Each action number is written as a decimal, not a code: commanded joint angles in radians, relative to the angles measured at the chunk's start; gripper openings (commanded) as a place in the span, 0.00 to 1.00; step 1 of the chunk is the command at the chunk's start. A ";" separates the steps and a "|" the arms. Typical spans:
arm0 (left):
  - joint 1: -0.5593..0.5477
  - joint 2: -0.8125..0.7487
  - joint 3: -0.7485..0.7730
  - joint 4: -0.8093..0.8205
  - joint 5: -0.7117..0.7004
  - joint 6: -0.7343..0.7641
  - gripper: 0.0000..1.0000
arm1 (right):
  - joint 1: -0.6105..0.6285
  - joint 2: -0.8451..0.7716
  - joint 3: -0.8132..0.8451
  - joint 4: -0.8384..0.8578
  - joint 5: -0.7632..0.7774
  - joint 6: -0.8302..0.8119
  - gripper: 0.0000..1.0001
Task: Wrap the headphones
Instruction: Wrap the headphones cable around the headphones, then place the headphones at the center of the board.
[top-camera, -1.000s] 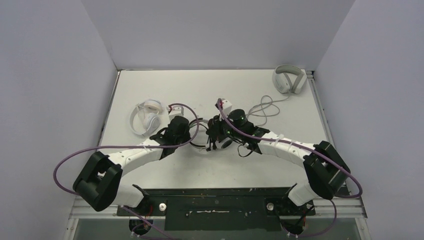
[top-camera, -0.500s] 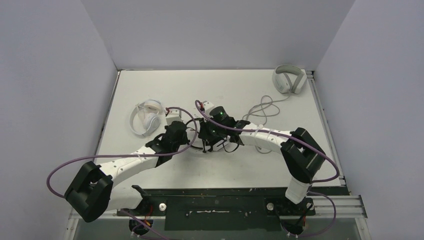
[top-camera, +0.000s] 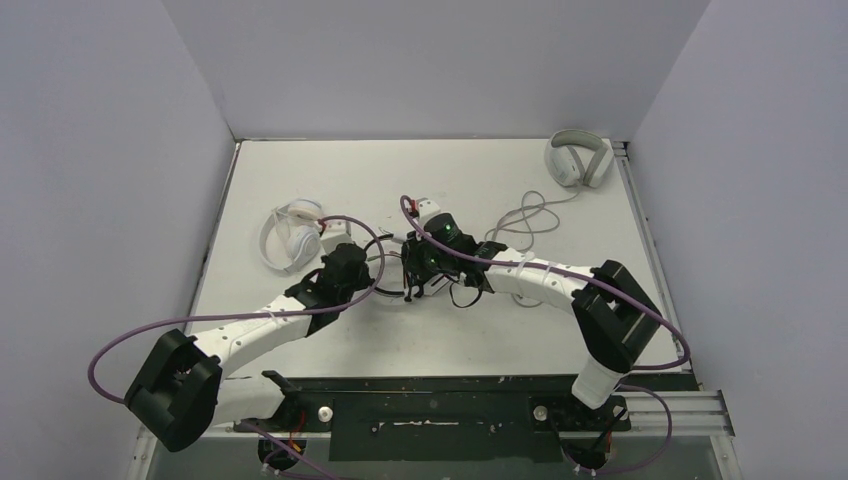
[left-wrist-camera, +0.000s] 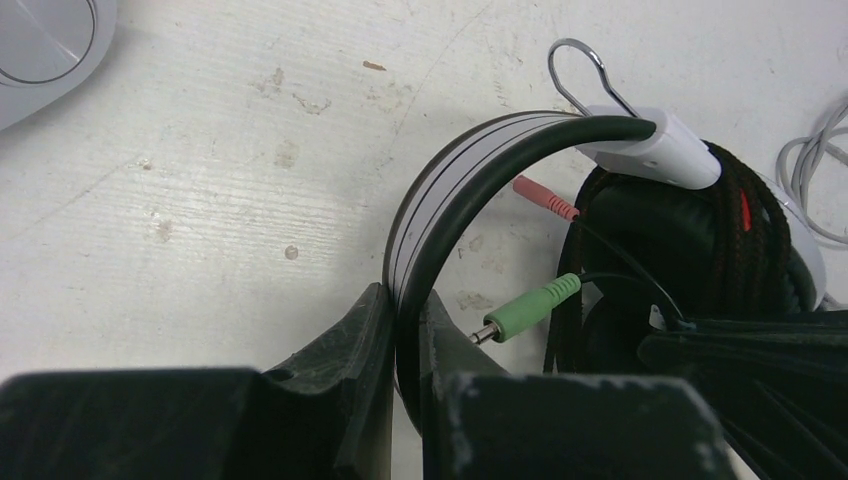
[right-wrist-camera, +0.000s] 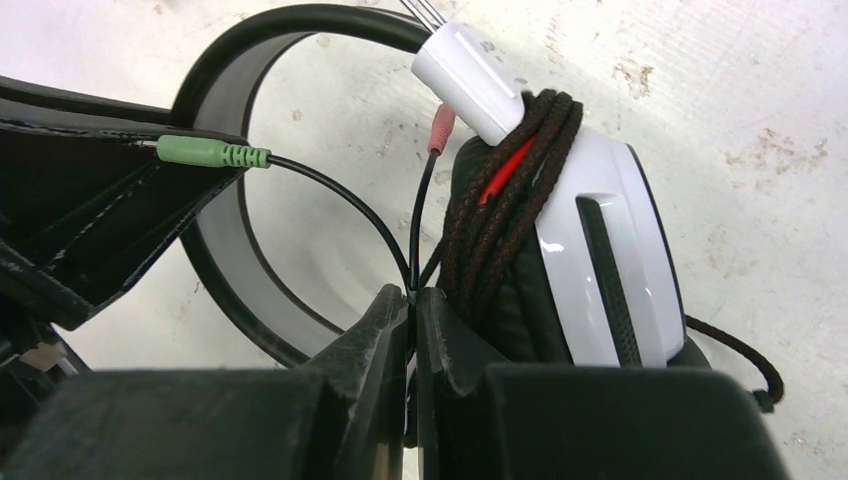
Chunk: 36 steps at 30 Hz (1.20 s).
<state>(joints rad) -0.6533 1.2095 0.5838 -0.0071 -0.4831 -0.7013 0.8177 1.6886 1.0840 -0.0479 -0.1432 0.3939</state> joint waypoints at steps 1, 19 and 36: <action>0.010 -0.050 0.017 0.045 0.005 -0.085 0.00 | -0.045 -0.018 0.023 -0.065 0.177 -0.007 0.00; 0.112 -0.074 0.010 0.051 0.126 -0.119 0.00 | -0.054 -0.050 0.000 -0.051 0.211 0.015 0.00; -0.065 0.029 0.100 0.148 0.106 0.074 0.00 | -0.014 0.087 0.153 -0.066 0.087 -0.065 0.00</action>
<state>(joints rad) -0.6876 1.2434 0.6281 -0.0162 -0.5320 -0.6350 0.8223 1.7634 1.2118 -0.1925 -0.0685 0.3691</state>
